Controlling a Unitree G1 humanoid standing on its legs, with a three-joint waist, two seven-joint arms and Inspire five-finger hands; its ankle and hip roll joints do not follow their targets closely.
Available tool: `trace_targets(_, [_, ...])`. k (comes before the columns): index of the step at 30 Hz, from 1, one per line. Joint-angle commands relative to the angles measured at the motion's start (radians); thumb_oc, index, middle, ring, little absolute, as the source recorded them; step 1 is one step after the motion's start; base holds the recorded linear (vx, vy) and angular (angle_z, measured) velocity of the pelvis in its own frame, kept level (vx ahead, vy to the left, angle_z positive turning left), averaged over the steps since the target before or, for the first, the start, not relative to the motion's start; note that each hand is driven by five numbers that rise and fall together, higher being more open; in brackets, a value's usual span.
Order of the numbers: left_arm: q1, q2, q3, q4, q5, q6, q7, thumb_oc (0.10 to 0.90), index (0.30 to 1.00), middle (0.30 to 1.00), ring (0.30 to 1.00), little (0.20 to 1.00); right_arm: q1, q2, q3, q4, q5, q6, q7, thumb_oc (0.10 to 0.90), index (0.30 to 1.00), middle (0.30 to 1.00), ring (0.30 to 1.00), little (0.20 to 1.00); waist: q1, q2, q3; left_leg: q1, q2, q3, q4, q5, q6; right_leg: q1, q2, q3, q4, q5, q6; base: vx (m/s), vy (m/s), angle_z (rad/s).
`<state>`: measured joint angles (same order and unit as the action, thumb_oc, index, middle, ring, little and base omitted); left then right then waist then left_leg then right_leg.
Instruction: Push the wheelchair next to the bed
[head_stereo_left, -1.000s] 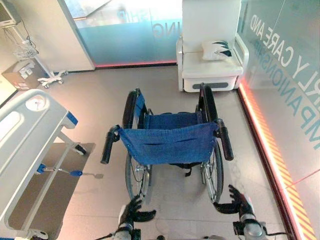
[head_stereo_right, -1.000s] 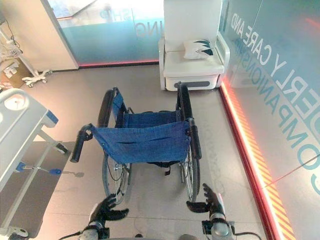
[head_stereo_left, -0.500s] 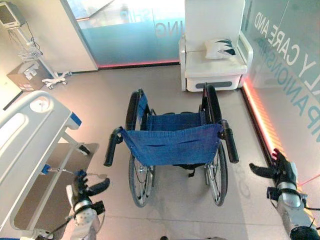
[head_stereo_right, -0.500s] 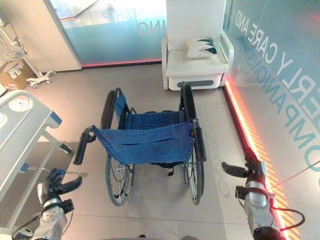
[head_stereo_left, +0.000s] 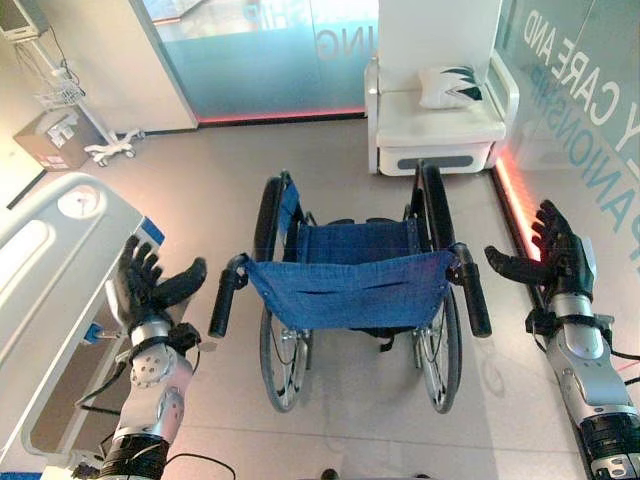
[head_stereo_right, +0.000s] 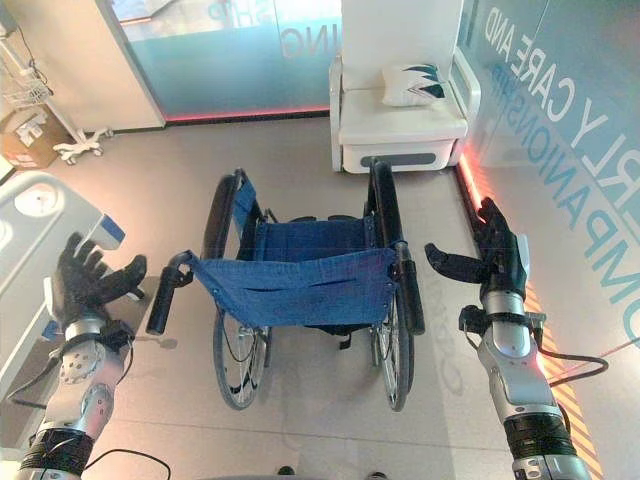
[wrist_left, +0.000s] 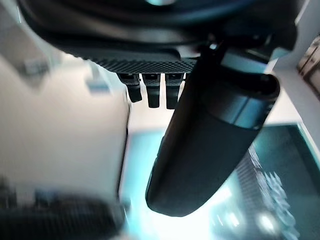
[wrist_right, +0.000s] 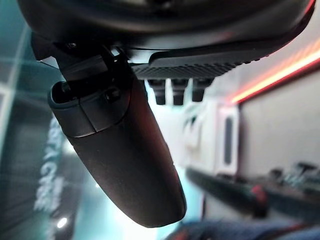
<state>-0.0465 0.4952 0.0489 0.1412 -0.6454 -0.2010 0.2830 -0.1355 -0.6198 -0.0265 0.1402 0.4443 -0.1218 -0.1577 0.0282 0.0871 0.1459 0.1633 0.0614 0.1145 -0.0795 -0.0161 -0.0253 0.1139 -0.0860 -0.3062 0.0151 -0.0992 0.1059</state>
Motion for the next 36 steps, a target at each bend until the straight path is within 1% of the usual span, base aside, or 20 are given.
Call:
trace_targets(1, [-0.075, 0.101, 0.07, -0.11, -0.055, -0.105, -0.157, 0.8, 0.9, 0.9, 0.9, 0.9, -0.09, -0.026, -0.045, -0.095, 0.056, -0.09, 0.091, 0.8, 0.9, 0.9, 0.9, 0.9, -0.002, -0.08, -0.033, -0.028, -0.096, 0.014, 0.006, -0.025, 0.043, -0.003, 0.001, 0.023, -0.006, 0.044, -0.007, 0.0, 0.0, 0.0])
trace_targets(2, [-0.058, 0.093, 0.076, -0.144, -0.095, -0.14, -0.218, 0.8, 0.9, 0.9, 0.9, 0.9, -0.076, -0.019, -0.057, -0.125, 0.086, -0.102, 0.126, 0.8, 0.9, 0.9, 0.9, 0.9, -0.001, -0.083, -0.035, -0.029, -0.095, 0.016, 0.005, -0.025, 0.044, -0.006, 0.002, 0.023, -0.006, 0.045, -0.006, -0.02, -0.017, -0.04])
trace_targets(3, [-0.055, 0.092, 0.077, -0.148, -0.105, -0.148, -0.232, 0.8, 0.9, 0.9, 0.9, 0.9, -0.074, -0.018, -0.059, -0.129, 0.092, -0.103, 0.133, 0.8, 0.9, 0.9, 0.9, 0.9, 0.0, -0.083, -0.036, -0.03, -0.095, 0.017, 0.005, -0.026, 0.044, -0.007, 0.002, 0.024, -0.006, 0.045, -0.006, -0.02, -0.028, -0.05])
trace_targets(4, [-0.04, 0.078, 0.091, -0.191, -0.15, -0.157, -0.296, 0.8, 0.9, 0.9, 0.9, 0.9, -0.058, -0.009, -0.07, -0.154, 0.12, -0.105, 0.181, 0.8, 0.9, 0.9, 0.9, 0.9, 0.001, -0.086, -0.036, -0.032, -0.093, 0.02, 0.004, -0.025, 0.044, -0.01, 0.003, 0.023, -0.006, 0.045, -0.006, -0.01, -0.018, -0.04])
trace_targets(5, [-0.036, 0.075, 0.093, -0.197, -0.152, -0.159, -0.302, 0.8, 0.9, 0.9, 0.9, 0.9, -0.054, -0.007, -0.071, -0.159, 0.126, -0.103, 0.19, 0.8, 0.9, 0.9, 0.9, 0.9, 0.002, -0.087, -0.037, -0.033, -0.093, 0.021, 0.004, -0.025, 0.044, -0.011, 0.003, 0.023, -0.006, 0.046, -0.006, -0.02, -0.028, -0.04])
trace_targets(6, [-0.016, 0.065, 0.101, -0.225, -0.147, -0.171, -0.333, 0.8, 0.9, 0.9, 0.9, 0.9, -0.029, 0.003, -0.078, -0.195, 0.136, -0.087, 0.231, 0.8, 0.9, 0.9, 0.9, 0.9, 0.001, -0.089, -0.038, -0.034, -0.092, 0.023, 0.003, -0.025, 0.044, -0.015, 0.005, 0.023, -0.005, 0.046, -0.004, -0.02, -0.02, -0.04])
trace_targets(9, [0.012, 0.063, 0.118, -0.259, -0.111, -0.154, -0.359, 0.8, 0.9, 0.9, 0.9, 0.9, 0.007, 0.012, -0.085, -0.243, 0.15, -0.056, 0.284, 0.8, 0.9, 0.9, 0.9, 0.9, 0.001, -0.092, -0.038, -0.037, -0.091, 0.028, 0.003, -0.024, 0.042, -0.019, 0.005, 0.022, -0.005, 0.049, -0.003, -0.01, -0.013, -0.03])
trace_targets(10, [0.025, 0.078, 0.123, -0.268, -0.055, -0.14, -0.348, 0.8, 0.9, 0.9, 0.9, 0.9, 0.022, 0.006, -0.087, -0.263, 0.158, -0.033, 0.307, 0.8, 0.9, 0.9, 0.9, 0.9, 0.0, -0.094, -0.037, -0.038, -0.09, 0.031, 0.003, -0.023, 0.042, -0.02, 0.005, 0.021, -0.006, 0.051, -0.001, -0.02, -0.019, -0.03])
trace_targets(16, [0.052, 0.142, 0.141, -0.241, 0.139, -0.098, -0.274, 0.8, 0.9, 0.9, 0.9, 0.9, 0.052, -0.025, -0.087, -0.284, 0.138, 0.007, 0.352, 0.8, 0.9, 0.9, 0.9, 0.9, 0.0, -0.097, -0.035, -0.043, -0.089, 0.037, 0.005, -0.018, 0.04, -0.025, 0.005, 0.014, -0.007, 0.057, 0.003, -0.01, -0.01, -0.01])
trace_targets(18, [0.064, 0.179, 0.148, -0.221, 0.29, -0.073, -0.201, 0.8, 0.9, 0.9, 0.9, 0.9, 0.061, -0.04, -0.085, -0.288, 0.115, 0.009, 0.352, 0.8, 0.9, 0.9, 0.9, 0.9, 0.001, -0.097, -0.032, -0.045, -0.089, 0.039, 0.006, -0.015, 0.039, -0.024, 0.006, 0.013, -0.01, 0.061, 0.004, 0.0, 0.0, 0.0])
trace_targets(21, [0.072, 0.219, 0.157, -0.193, 0.413, -0.054, -0.11, 0.8, 0.9, 0.9, 0.9, 0.9, 0.064, -0.05, -0.085, -0.293, 0.108, 0.012, 0.345, 0.8, 0.9, 0.9, 0.9, 0.9, 0.001, -0.096, -0.033, -0.047, -0.089, 0.04, 0.005, -0.013, 0.039, -0.025, 0.007, 0.012, -0.013, 0.063, 0.005, 0.0, 0.0, 0.0])
trace_targets(22, [0.077, 0.249, 0.166, -0.175, 0.487, -0.042, -0.052, 0.8, 0.9, 0.9, 0.9, 0.9, 0.067, -0.055, -0.086, -0.297, 0.091, 0.012, 0.336, 0.8, 0.9, 0.9, 0.9, 0.9, 0.001, -0.095, -0.034, -0.048, -0.09, 0.04, 0.005, -0.013, 0.039, -0.026, 0.007, 0.012, -0.013, 0.065, 0.006, 0.0, 0.0, 0.0])
trace_targets(23, [0.078, 0.254, 0.168, -0.171, 0.508, -0.039, -0.035, 0.8, 0.9, 0.9, 0.9, 0.9, 0.067, -0.057, -0.086, -0.299, 0.09, 0.014, 0.336, 0.8, 0.9, 0.9, 0.9, 0.9, 0.0, -0.096, -0.034, -0.048, -0.09, 0.04, 0.005, -0.012, 0.04, -0.026, 0.007, 0.012, -0.014, 0.065, 0.006, 0.0, -0.002, 0.03])
trace_targets(25, [0.099, 0.29, 0.201, -0.167, 0.665, -0.001, 0.102, 0.8, 0.9, 0.9, 0.9, 0.9, 0.079, -0.061, -0.094, -0.314, 0.042, 0.034, 0.326, 0.8, 0.9, 0.9, 0.9, 0.9, 0.002, -0.096, -0.035, -0.051, -0.091, 0.038, 0.006, -0.011, 0.038, -0.027, 0.008, 0.011, -0.016, 0.066, 0.007, 0.0, 0.0, 0.02])
trace_targets(26, [0.101, 0.294, 0.203, -0.166, 0.68, 0.002, 0.12, 0.8, 0.9, 0.9, 0.9, 0.9, 0.081, -0.061, -0.094, -0.317, 0.027, 0.038, 0.325, 0.8, 0.9, 0.9, 0.9, 0.9, 0.002, -0.096, -0.035, -0.051, -0.091, 0.038, 0.006, -0.011, 0.038, -0.027, 0.008, 0.012, -0.016, 0.066, 0.007, 0.0, 0.0, 0.0])
trace_targets(27, [0.109, 0.308, 0.215, -0.172, 0.742, 0.025, 0.175, 0.8, 0.9, 0.9, 0.9, 0.9, 0.086, -0.067, -0.097, -0.324, -0.014, 0.058, 0.312, 0.8, 0.9, 0.9, 0.9, 0.9, 0.002, -0.097, -0.034, -0.052, -0.092, 0.037, 0.006, -0.011, 0.038, -0.028, 0.008, 0.012, -0.018, 0.067, 0.007, 0.0, 0.0, 0.0])
trace_targets(28, [0.124, 0.326, 0.238, -0.182, 0.808, 0.047, 0.241, 0.8, 0.9, 0.9, 0.9, 0.9, 0.104, -0.079, -0.104, -0.338, -0.099, 0.081, 0.276, 0.8, 0.9, 0.9, 0.9, 0.9, 0.0, -0.098, -0.034, -0.053, -0.094, 0.037, 0.006, -0.01, 0.037, -0.029, 0.008, 0.014, -0.018, 0.068, 0.007, 0.0, 0.0, 0.0])
trace_targets(30, [0.143, 0.34, 0.266, -0.206, 0.879, 0.076, 0.299, 0.8, 0.9, 0.9, 0.9, 0.9, 0.127, -0.094, -0.117, -0.343, -0.215, 0.122, 0.245, 0.8, 0.9, 0.9, 0.9, 0.9, -0.002, -0.099, -0.035, -0.054, -0.095, 0.036, 0.005, -0.011, 0.037, -0.03, 0.009, 0.016, -0.02, 0.068, 0.008, 0.0, 0.0, 0.0])
trace_targets(33, [0.185, 0.35, 0.306, -0.257, 0.959, 0.129, 0.329, 0.8, 0.9, 0.9, 0.9, 0.9, 0.169, -0.125, -0.136, -0.358, -0.41, 0.21, 0.241, 0.8, 0.9, 0.9, 0.9, 0.9, -0.006, -0.102, -0.032, -0.056, -0.096, 0.038, 0.005, -0.012, 0.035, -0.032, 0.01, 0.02, -0.02, 0.069, 0.012, -0.01, 0.002, -0.05])
trace_targets(36, [0.208, 0.357, 0.315, -0.297, 0.962, 0.191, 0.274, 0.8, 0.9, 0.9, 0.9, 0.9, 0.198, -0.159, -0.155, -0.365, -0.566, 0.277, 0.211, 0.8, 0.9, 0.9, 0.9, 0.9, -0.009, -0.102, -0.026, -0.054, -0.095, 0.041, 0.005, -0.013, 0.034, -0.033, 0.012, 0.025, -0.017, 0.068, 0.015, -0.01, -0.002, 0.04])
